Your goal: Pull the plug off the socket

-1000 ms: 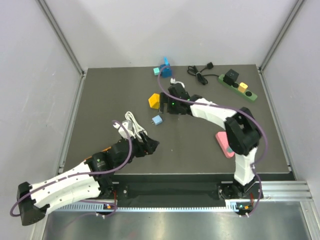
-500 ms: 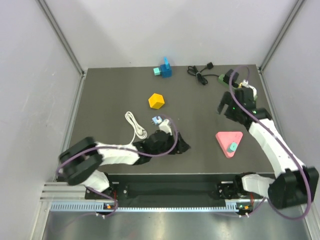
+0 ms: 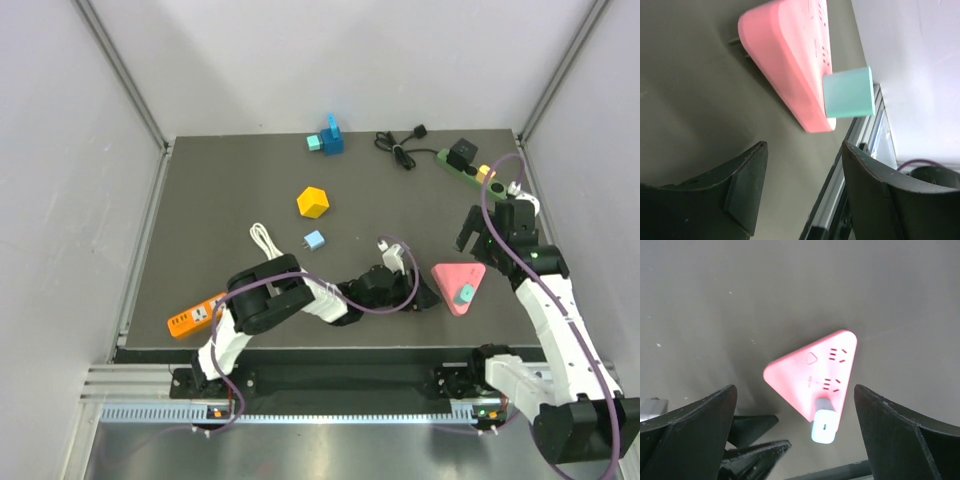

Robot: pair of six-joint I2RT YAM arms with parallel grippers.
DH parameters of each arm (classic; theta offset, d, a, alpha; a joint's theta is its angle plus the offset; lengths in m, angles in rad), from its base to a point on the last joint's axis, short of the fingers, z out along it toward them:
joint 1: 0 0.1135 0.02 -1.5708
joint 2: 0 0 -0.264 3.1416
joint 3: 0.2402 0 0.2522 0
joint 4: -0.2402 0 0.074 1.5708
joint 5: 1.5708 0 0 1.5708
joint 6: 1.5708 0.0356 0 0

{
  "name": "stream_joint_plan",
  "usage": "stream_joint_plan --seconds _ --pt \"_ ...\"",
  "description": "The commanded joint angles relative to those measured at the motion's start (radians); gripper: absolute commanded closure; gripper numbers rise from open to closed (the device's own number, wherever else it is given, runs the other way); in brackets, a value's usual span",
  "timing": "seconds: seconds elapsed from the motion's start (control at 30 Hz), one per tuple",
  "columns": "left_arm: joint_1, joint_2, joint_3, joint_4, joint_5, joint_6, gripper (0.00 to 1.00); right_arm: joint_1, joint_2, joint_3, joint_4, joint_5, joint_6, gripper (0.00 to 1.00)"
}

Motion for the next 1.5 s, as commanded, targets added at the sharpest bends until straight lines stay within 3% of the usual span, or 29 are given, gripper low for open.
stream_joint_plan --seconds 0.0,0.3,0.43,0.73,1.03,1.2,1.4,1.47 --pt "0.002 0.044 0.048 0.128 -0.052 -0.045 0.35 -0.031 -0.025 -0.003 -0.012 -0.011 -0.042 0.0" --pt "0.004 0.147 0.114 0.156 -0.073 -0.138 0.41 -0.051 -0.034 -0.034 0.032 -0.064 -0.041 0.0" --pt "0.005 0.15 0.128 0.116 -0.146 -0.153 0.44 -0.056 -0.025 -0.043 0.041 -0.074 -0.039 0.0" --pt "0.008 0.196 0.173 0.099 -0.133 -0.211 0.42 -0.057 -0.025 -0.058 0.035 -0.064 -0.007 0.0" --pt "0.008 0.227 0.203 0.09 -0.134 -0.217 0.47 -0.066 -0.005 -0.069 -0.002 -0.025 0.045 0.0" --pt "0.008 0.244 0.22 0.071 -0.133 -0.214 0.52 -0.071 -0.003 -0.089 -0.046 0.036 0.073 0.0" --pt "0.01 0.268 0.237 0.073 -0.119 -0.224 0.57 -0.073 -0.04 -0.127 -0.054 -0.005 0.123 0.0" --pt "0.01 0.268 0.236 0.07 -0.122 -0.214 0.66 -0.071 -0.048 -0.159 -0.04 -0.036 0.131 0.0"
